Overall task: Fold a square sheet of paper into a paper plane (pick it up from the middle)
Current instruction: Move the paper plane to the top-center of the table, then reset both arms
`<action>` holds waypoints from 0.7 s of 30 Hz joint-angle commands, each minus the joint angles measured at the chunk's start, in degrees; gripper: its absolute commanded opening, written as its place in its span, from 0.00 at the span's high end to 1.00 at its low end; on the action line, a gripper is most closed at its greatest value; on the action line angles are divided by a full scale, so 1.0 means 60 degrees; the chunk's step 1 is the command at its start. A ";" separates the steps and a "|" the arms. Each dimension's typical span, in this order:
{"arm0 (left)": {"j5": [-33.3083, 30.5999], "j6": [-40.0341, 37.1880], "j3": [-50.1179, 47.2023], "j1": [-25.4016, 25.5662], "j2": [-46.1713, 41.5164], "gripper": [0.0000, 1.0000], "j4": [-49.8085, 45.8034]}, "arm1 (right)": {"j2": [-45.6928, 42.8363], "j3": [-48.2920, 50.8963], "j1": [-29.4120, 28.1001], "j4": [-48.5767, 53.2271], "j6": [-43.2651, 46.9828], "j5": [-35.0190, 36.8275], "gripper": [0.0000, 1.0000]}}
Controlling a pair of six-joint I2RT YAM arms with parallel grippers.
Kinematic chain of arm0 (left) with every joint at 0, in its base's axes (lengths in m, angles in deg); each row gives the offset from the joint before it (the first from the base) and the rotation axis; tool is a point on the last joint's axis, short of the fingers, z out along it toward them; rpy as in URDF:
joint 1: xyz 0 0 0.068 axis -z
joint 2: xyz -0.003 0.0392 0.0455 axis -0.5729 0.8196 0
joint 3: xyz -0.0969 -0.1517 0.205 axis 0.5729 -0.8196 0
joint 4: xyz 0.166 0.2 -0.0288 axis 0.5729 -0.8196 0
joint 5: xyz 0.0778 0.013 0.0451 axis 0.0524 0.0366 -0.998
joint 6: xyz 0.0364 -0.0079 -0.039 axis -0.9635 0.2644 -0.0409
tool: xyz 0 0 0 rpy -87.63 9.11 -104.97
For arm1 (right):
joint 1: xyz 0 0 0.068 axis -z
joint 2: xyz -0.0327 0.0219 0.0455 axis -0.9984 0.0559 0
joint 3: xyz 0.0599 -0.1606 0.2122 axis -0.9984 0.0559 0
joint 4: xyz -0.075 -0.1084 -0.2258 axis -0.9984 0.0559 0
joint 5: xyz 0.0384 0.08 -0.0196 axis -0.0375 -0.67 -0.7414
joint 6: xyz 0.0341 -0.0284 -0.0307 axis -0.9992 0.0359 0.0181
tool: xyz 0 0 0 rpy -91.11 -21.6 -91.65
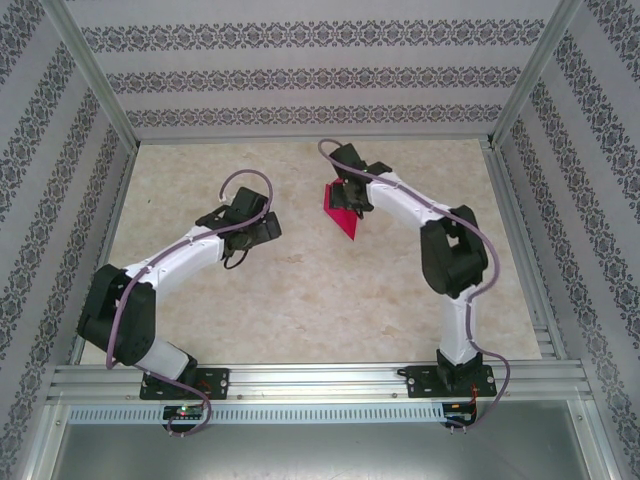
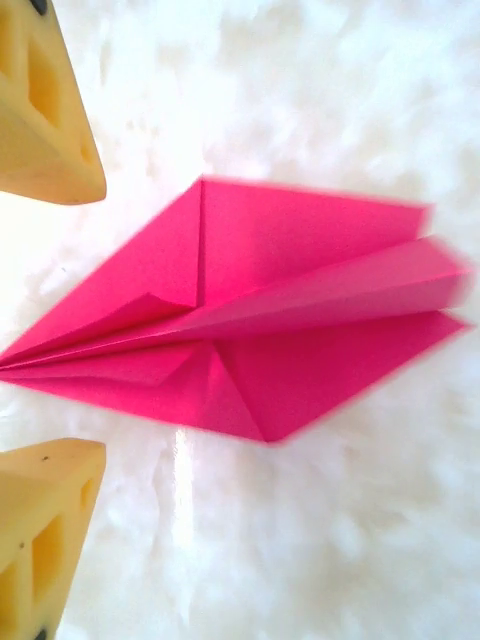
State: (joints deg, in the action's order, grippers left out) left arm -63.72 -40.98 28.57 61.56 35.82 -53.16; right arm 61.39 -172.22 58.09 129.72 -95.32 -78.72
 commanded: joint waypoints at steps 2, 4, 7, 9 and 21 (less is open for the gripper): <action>-0.0867 -0.1093 0.0307 -0.0557 -0.0727 0.00 0.0007 | -0.1940 0.0411 0.0180 -0.0236 0.0199 0.1201 0.23; -0.1147 -0.1474 0.0169 -0.0885 -0.1141 0.00 0.0234 | -0.2714 0.0942 0.0363 -0.0582 0.0415 0.1741 0.16; -0.1694 -0.2101 -0.0351 -0.1443 -0.1868 0.00 0.0817 | -0.4080 0.2276 0.0877 -0.1625 0.0831 0.2191 0.02; -0.2352 -0.2587 -0.0922 -0.1750 -0.2367 0.00 0.1430 | -0.4983 0.3358 0.1312 -0.2346 0.0990 0.2796 0.02; -0.2106 -0.6205 -0.5067 -0.3008 -0.2798 0.00 0.7584 | -0.7063 0.9631 0.4279 -0.7761 0.2509 0.3931 0.02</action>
State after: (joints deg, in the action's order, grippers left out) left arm -79.12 -69.46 0.85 45.28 18.66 -23.77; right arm 19.19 -119.48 82.31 96.50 -85.17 -55.27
